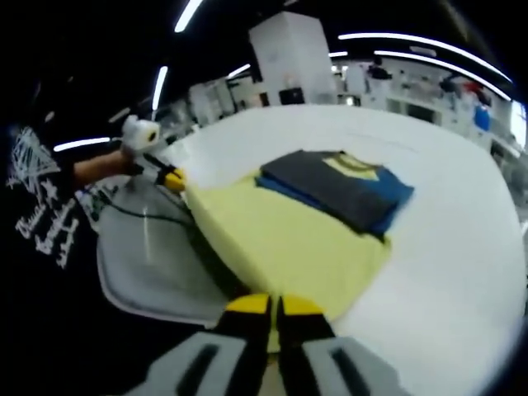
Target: Fold the garment on the visible template until the final outline fits inside the template.
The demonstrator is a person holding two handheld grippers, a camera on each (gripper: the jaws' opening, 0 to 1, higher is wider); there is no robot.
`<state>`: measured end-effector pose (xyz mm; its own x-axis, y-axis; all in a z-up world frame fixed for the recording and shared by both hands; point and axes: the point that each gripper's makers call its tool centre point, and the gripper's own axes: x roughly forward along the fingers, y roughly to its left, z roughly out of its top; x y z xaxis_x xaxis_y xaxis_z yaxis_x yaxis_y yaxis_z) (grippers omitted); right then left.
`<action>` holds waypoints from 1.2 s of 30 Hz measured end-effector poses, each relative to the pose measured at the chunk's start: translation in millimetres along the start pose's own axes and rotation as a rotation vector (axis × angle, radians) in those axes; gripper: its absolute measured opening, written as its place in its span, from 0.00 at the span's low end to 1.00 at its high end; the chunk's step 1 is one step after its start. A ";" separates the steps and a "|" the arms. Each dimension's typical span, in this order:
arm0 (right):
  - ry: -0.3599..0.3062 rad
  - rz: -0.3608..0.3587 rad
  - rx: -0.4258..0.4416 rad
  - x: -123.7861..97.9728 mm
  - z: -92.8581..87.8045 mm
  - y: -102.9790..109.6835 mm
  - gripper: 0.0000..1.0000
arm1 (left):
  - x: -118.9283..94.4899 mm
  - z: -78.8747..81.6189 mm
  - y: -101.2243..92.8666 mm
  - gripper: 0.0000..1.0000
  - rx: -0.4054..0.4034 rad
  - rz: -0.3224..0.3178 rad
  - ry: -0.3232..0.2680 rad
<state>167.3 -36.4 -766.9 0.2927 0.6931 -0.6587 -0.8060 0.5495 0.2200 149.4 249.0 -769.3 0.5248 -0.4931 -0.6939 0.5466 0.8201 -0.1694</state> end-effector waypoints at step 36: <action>-0.148 -0.176 -0.232 -0.3 146.0 -91.9 0.00 | 7.8 146.2 67.8 0.00 0.176 0.071 -0.157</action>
<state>316.4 -18.9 -681.9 0.4958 0.6663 -0.5570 -0.8270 0.5579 -0.0687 285.9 258.2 -683.8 0.6530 -0.4866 -0.5803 0.6032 0.7976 0.0099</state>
